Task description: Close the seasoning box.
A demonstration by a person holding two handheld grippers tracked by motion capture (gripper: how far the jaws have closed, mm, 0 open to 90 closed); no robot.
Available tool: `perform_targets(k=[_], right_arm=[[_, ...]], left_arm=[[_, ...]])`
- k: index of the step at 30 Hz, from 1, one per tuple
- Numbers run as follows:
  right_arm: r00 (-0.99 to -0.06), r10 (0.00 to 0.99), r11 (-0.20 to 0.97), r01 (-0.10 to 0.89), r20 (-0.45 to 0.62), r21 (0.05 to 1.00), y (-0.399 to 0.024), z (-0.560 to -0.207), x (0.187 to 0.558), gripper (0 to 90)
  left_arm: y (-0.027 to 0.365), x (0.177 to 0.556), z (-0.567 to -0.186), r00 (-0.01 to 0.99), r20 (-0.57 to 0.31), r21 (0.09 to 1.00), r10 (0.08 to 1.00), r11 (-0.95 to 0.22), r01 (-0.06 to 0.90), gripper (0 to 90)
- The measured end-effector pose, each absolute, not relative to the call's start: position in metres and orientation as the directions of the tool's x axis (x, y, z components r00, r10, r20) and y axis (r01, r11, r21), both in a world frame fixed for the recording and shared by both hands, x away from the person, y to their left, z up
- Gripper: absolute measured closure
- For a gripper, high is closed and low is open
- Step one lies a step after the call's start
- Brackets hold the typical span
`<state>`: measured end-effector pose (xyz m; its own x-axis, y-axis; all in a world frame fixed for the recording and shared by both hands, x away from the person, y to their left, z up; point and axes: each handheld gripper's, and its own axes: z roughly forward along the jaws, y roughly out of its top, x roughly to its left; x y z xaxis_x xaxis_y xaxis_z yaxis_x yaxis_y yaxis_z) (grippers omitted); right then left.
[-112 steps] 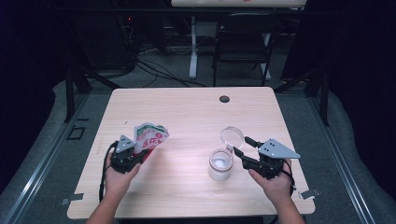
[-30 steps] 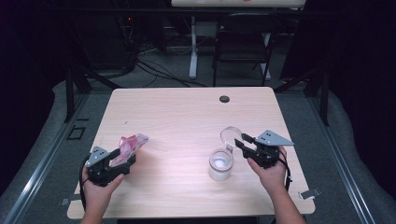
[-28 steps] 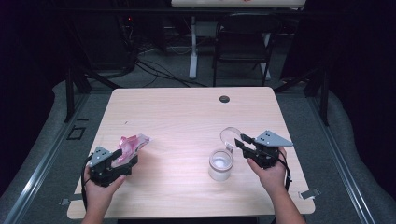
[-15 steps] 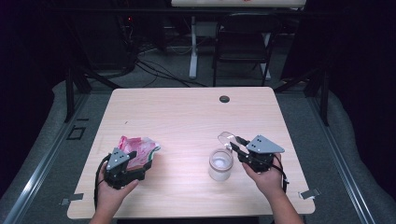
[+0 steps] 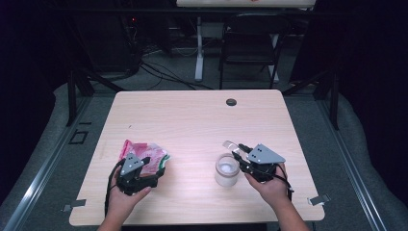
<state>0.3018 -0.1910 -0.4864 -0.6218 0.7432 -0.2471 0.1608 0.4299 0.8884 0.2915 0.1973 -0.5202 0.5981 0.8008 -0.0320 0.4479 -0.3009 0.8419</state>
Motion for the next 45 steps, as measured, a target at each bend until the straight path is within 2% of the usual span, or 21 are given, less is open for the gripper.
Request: perform_targets(k=[19, 28, 45], right_arm=[[-0.629, 0.735, 0.439, 0.157, -0.253, 0.885, -0.187, -0.488, 0.299, 62.2], [-0.636, 0.728, 0.448, 0.156, -0.257, 0.88, -0.184, -0.489, 0.297, 59.9], [-0.645, 0.709, 0.482, 0.147, -0.286, 0.864, -0.176, -0.495, 0.291, 50.1]], left_arm=[[0.194, 0.29, -0.518, 0.608, -0.035, 0.851, 0.793, -0.295, 0.434, 32.0], [0.188, 0.287, -0.517, 0.623, -0.009, 0.851, 0.782, -0.321, 0.416, 32.9], [0.179, 0.29, -0.519, 0.645, 0.003, 0.848, 0.764, -0.344, 0.404, 33.3]])
